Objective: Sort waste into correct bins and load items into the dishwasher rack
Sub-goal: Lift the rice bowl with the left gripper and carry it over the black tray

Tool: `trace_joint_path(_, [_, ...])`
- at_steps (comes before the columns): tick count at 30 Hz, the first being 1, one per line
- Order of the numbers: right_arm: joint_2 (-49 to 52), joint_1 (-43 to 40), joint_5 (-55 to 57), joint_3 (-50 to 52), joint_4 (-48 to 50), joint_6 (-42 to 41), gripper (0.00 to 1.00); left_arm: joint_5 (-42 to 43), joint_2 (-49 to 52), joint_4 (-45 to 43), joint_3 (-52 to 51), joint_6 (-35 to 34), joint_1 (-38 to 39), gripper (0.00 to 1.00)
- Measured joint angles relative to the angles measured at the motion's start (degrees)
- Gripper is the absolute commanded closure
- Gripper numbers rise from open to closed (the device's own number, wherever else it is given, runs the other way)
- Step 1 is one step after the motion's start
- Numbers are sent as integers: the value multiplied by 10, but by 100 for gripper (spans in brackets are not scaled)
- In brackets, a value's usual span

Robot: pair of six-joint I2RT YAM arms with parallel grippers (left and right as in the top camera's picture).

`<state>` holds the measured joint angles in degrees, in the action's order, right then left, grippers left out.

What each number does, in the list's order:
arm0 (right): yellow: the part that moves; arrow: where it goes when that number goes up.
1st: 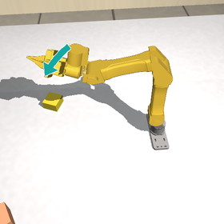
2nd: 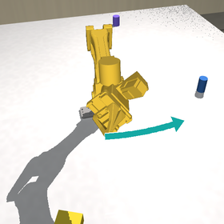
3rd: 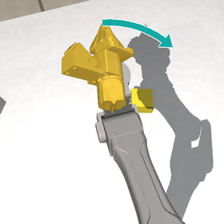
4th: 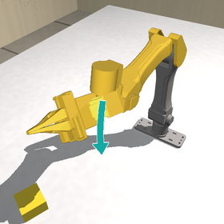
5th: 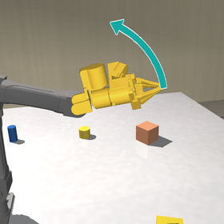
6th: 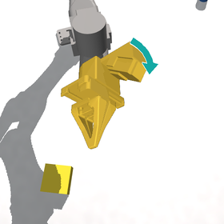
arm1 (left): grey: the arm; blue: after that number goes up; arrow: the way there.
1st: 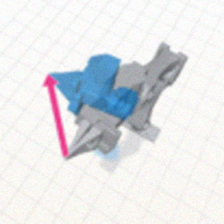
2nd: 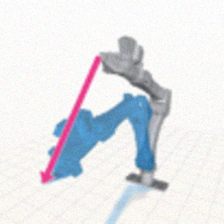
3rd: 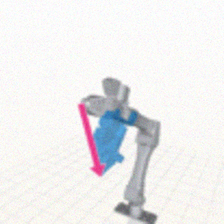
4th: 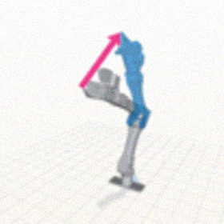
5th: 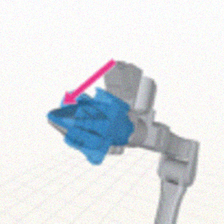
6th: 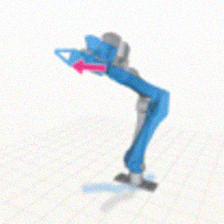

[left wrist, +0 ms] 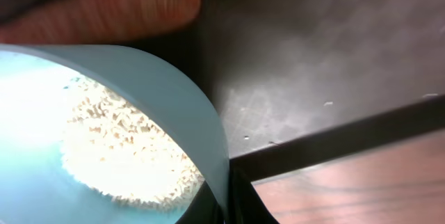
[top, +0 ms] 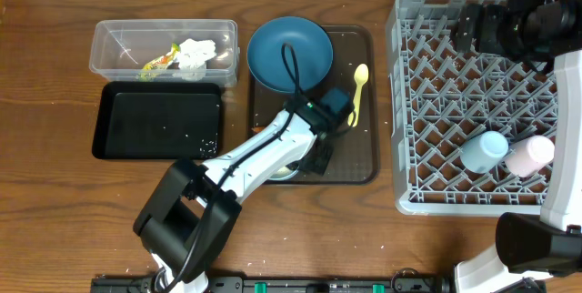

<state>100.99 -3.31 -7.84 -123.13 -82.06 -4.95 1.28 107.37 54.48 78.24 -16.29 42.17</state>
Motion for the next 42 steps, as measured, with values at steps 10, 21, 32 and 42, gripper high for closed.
trace_joint_path(10, [0, 0, 0, 0, -5, 0, 2, 0, -2, 29, 50, 0, 0, 94])
trace_joint_path(21, [0, 0, 0, 0, -18, 0, 1, 0, -43, 38, 50, 0, -4, 94])
trace_joint_path(32, [0, 0, 0, 0, -21, 0, 1, 16, -104, 50, 50, 0, -82, 94])
trace_joint_path(42, [0, 0, 0, 0, -21, 0, 1, 115, -118, 51, 50, 22, -235, 95])
